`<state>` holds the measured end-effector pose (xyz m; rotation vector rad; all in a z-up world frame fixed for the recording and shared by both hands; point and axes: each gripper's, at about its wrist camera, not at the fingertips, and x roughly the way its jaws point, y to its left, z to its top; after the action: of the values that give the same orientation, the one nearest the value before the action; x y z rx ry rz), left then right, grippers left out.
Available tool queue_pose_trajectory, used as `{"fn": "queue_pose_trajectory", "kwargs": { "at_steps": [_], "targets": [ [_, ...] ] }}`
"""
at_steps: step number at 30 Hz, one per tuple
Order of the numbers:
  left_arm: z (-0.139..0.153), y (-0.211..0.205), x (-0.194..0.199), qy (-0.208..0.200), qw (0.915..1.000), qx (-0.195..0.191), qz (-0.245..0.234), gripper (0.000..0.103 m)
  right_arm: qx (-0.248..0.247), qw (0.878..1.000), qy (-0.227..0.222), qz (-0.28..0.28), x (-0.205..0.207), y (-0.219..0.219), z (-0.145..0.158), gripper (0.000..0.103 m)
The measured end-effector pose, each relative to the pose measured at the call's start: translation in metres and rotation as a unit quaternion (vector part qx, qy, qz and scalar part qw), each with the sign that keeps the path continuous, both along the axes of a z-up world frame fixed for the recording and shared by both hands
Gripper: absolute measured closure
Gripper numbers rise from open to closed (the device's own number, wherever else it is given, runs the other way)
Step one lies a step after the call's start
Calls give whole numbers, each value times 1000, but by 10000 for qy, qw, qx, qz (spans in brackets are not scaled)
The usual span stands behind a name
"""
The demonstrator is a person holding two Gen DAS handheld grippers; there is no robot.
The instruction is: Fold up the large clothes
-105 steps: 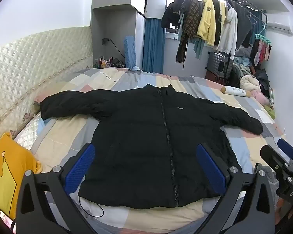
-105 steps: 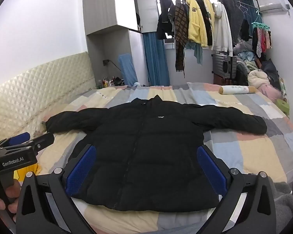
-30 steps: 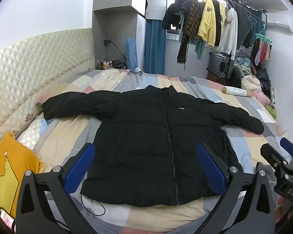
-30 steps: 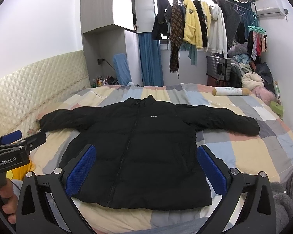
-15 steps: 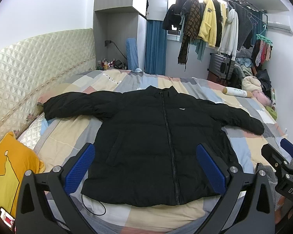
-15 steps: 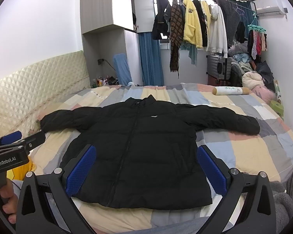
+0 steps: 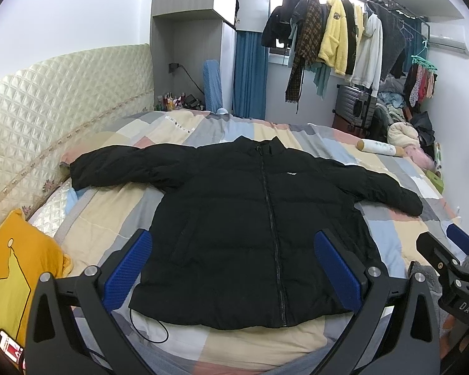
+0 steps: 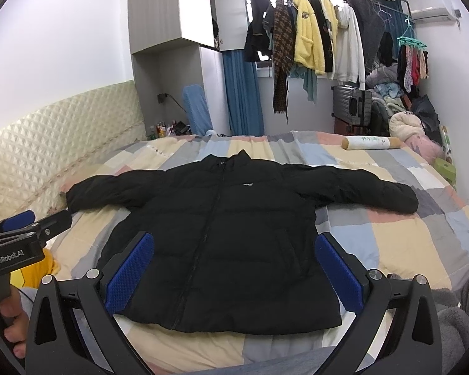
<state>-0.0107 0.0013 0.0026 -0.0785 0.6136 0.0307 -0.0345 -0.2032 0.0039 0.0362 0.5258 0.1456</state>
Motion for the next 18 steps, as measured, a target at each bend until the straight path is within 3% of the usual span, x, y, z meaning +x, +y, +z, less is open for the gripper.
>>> {"fn": "queue_pose_trajectory", "kwargs": {
  "at_steps": [7,18],
  "targets": [
    [-3,-6,3,108,9997,-182,-152,0,91,9999,5,43,6,-5,-2,0],
    [2,-15,30,90,9997,95,-190,0,100,9999,22,74,40,-23,-5,0]
  ]
}}
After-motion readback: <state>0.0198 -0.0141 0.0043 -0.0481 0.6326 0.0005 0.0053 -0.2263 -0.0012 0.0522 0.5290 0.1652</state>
